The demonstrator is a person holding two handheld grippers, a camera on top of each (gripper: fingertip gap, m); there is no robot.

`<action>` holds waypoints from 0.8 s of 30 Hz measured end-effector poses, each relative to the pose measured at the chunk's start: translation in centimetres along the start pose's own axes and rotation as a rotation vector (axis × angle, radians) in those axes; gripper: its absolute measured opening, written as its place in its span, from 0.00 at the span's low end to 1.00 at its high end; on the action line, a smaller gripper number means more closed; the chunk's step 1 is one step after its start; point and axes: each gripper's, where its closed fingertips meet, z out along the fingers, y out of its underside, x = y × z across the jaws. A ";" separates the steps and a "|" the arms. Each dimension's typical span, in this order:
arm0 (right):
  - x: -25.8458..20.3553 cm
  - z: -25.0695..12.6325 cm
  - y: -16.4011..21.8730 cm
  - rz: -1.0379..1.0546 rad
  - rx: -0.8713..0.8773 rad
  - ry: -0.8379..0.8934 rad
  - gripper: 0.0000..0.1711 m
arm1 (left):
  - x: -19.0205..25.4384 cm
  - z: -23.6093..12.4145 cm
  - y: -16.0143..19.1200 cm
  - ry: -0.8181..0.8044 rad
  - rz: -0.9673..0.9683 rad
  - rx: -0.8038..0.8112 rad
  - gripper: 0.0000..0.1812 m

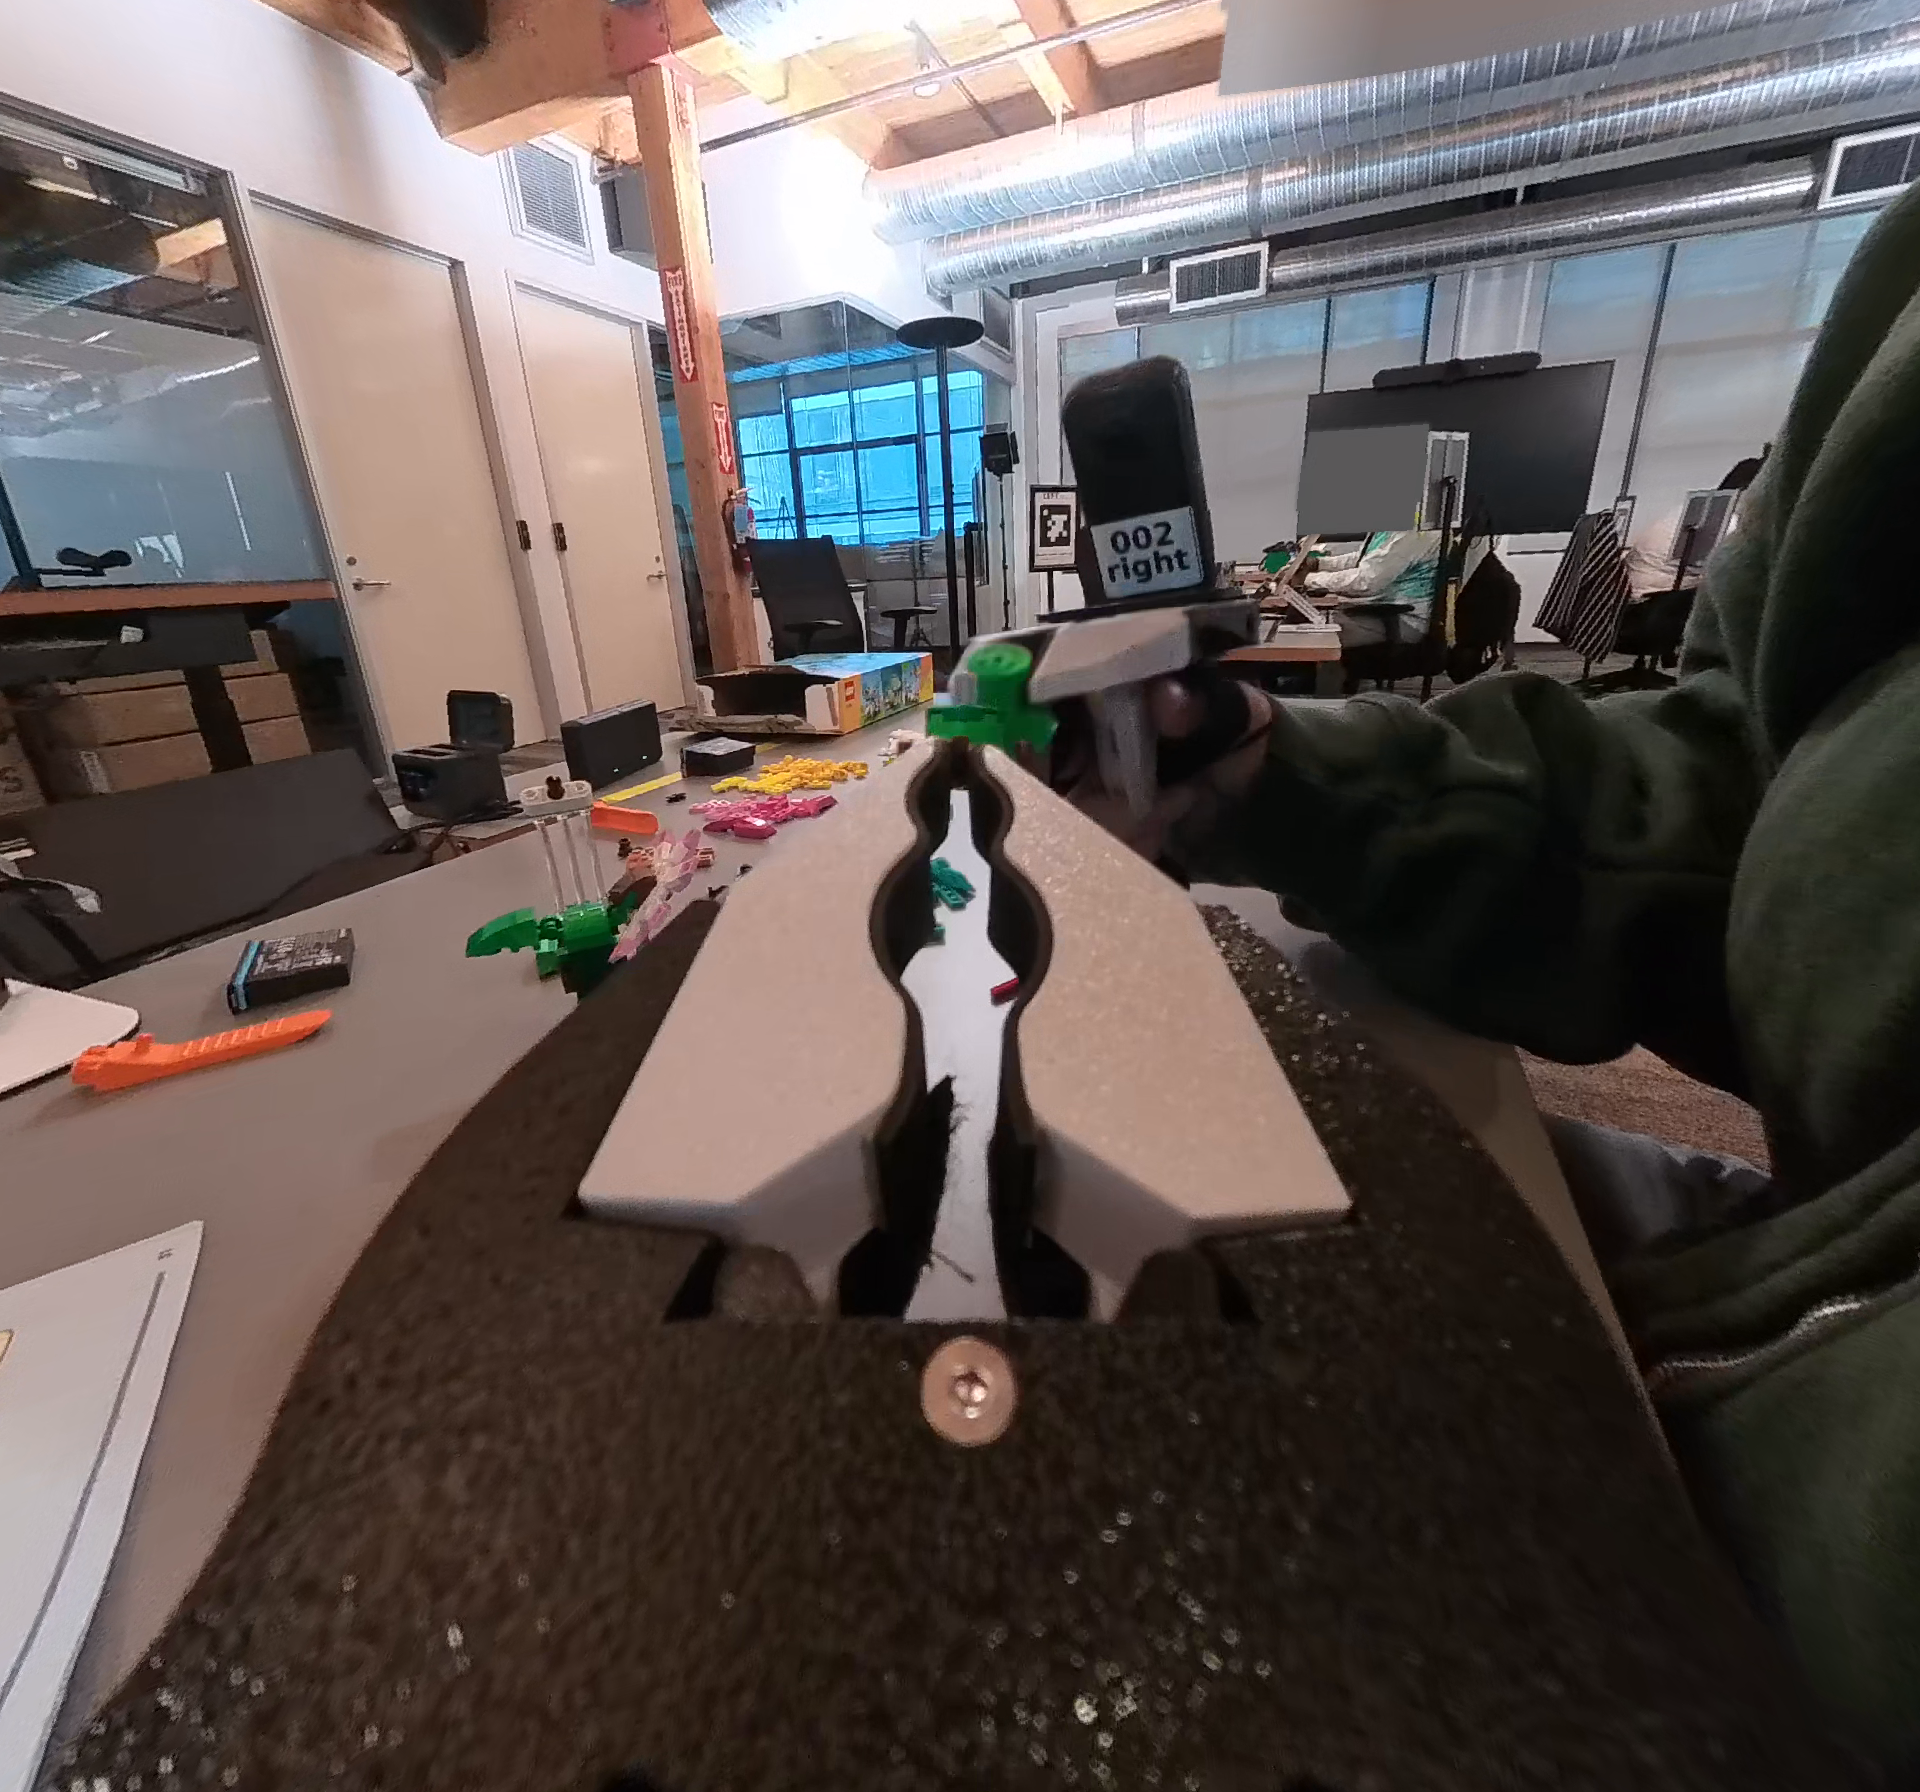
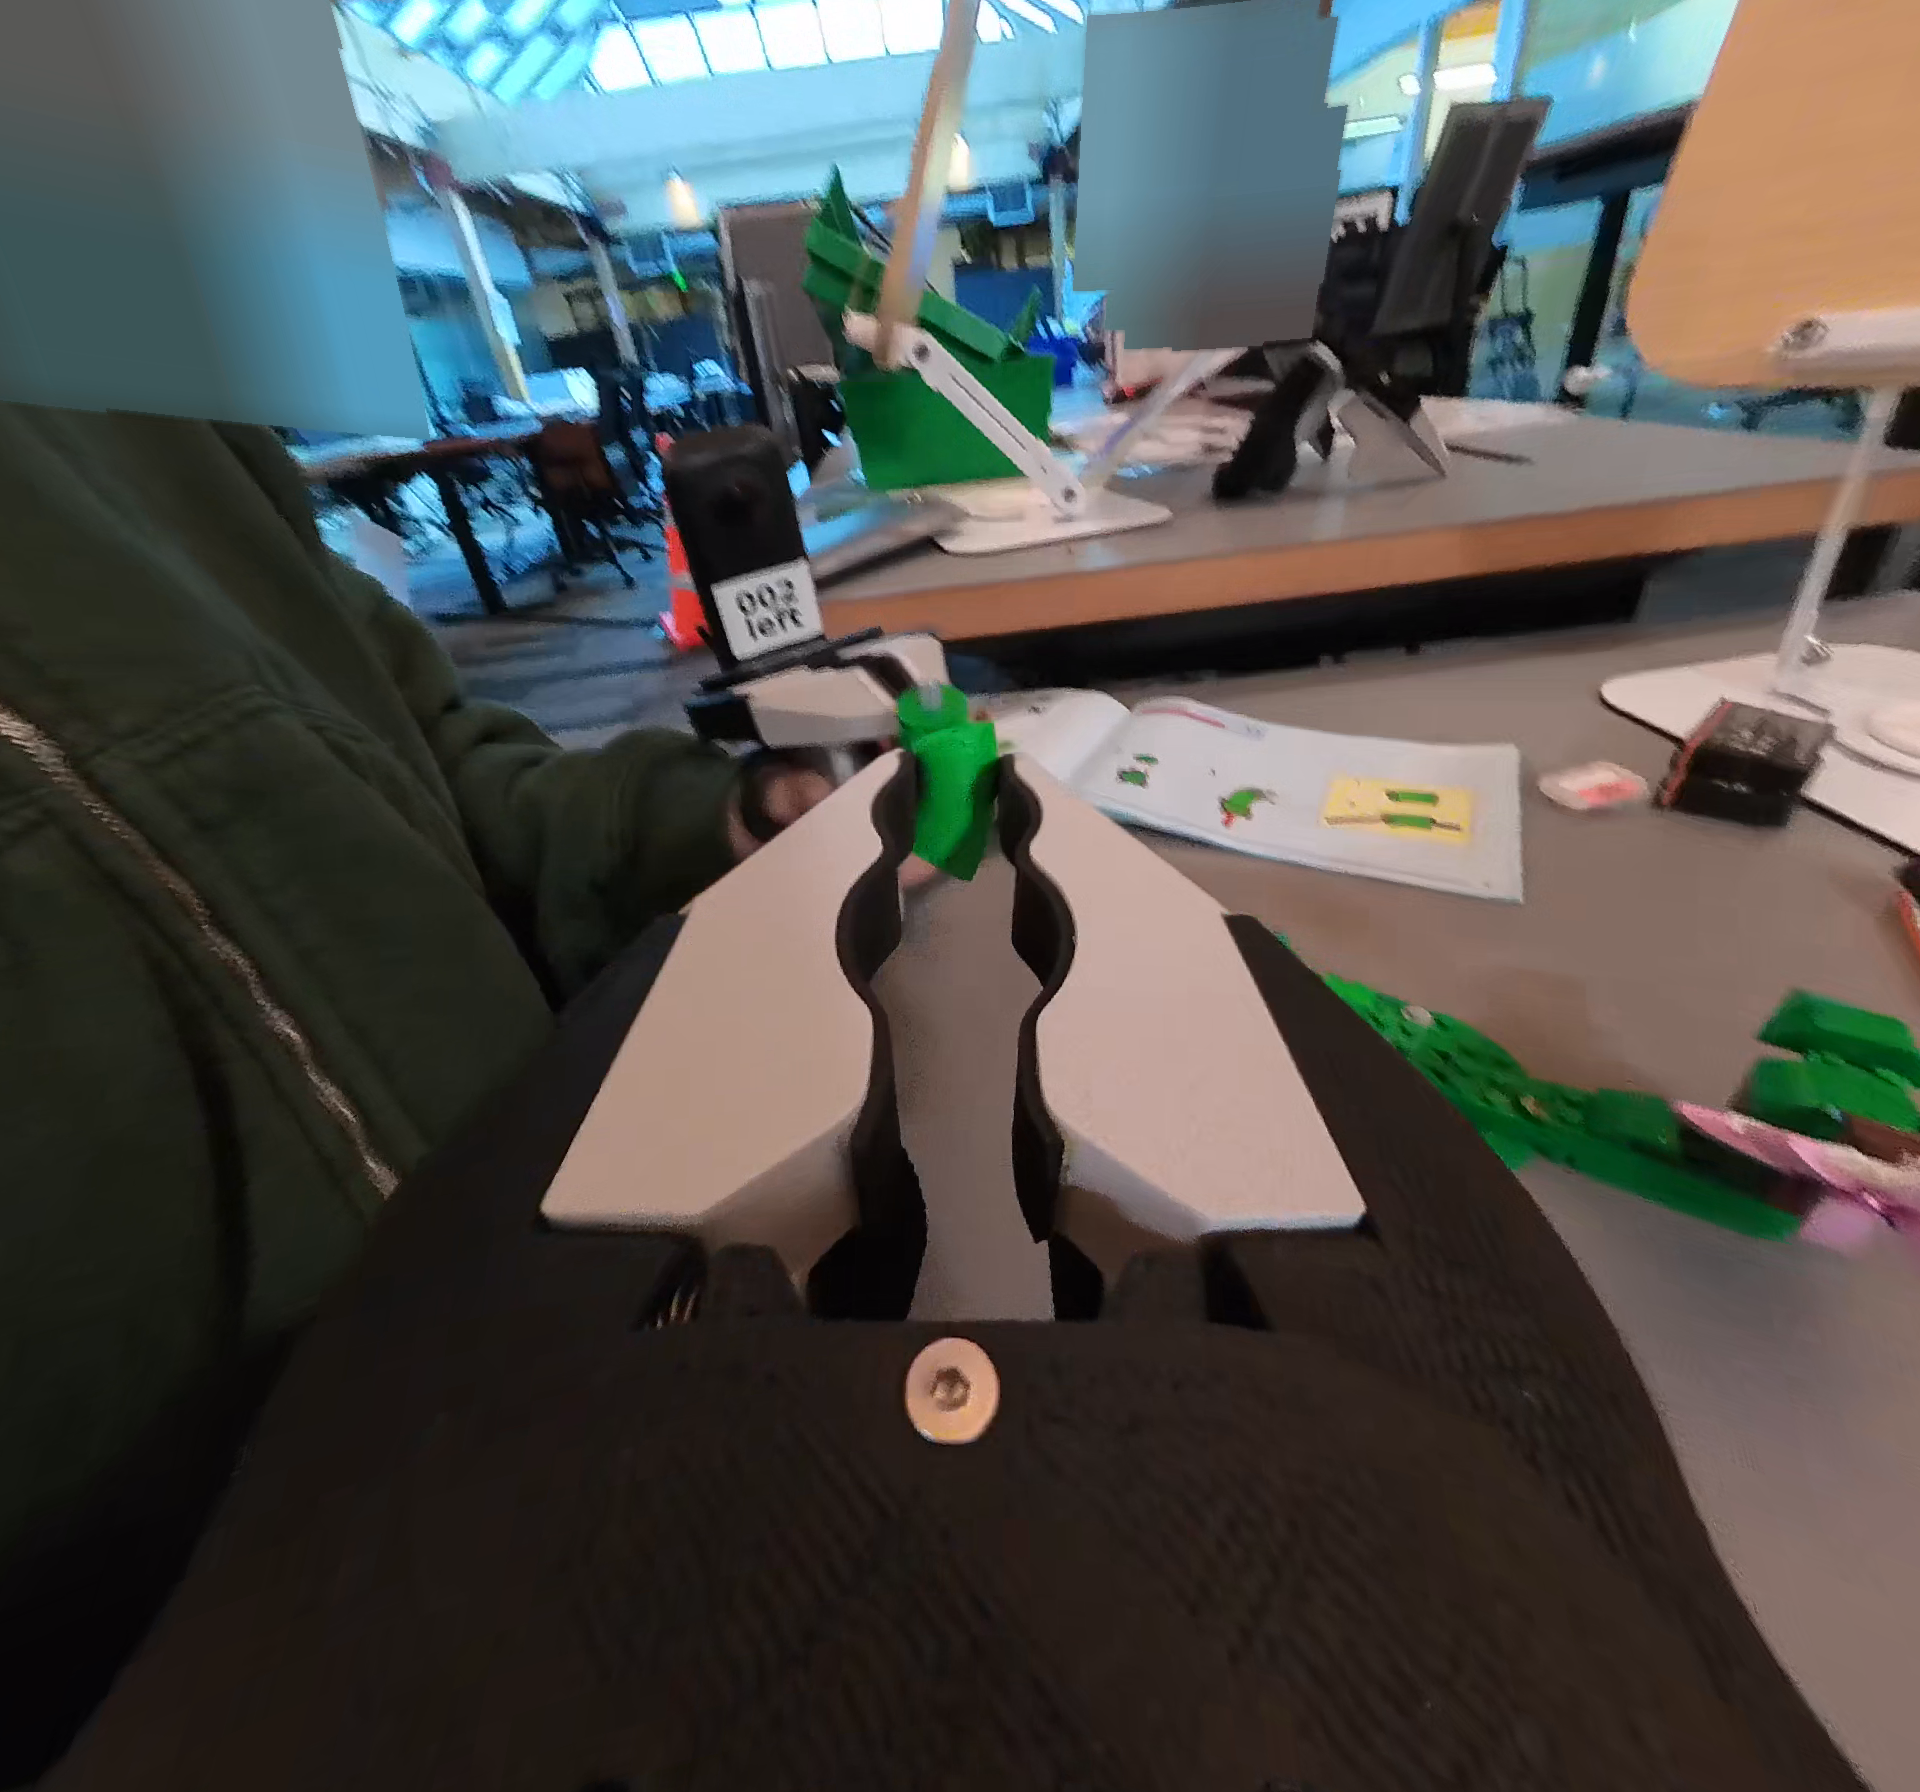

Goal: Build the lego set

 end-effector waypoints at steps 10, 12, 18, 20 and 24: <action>1.9 -1.2 8.6 -0.083 -0.612 0.069 0.08 | -0.8 -0.1 0.4 -0.051 0.003 -0.026 0.00; 2.0 -2.1 11.0 -0.166 -0.818 0.050 0.08 | -0.8 -0.1 0.5 -0.052 0.003 -0.030 0.00; 1.8 -3.9 14.0 -0.280 -1.118 -0.074 0.08 | -0.8 0.0 0.6 -0.049 -0.001 -0.036 0.00; 1.9 -4.0 14.0 -0.288 -1.135 -0.092 0.08 | -0.8 0.0 0.6 -0.048 -0.002 -0.037 0.00; 2.2 -4.0 14.1 -0.285 -1.139 -0.099 0.08 | -0.8 0.0 0.6 -0.047 -0.005 -0.038 0.00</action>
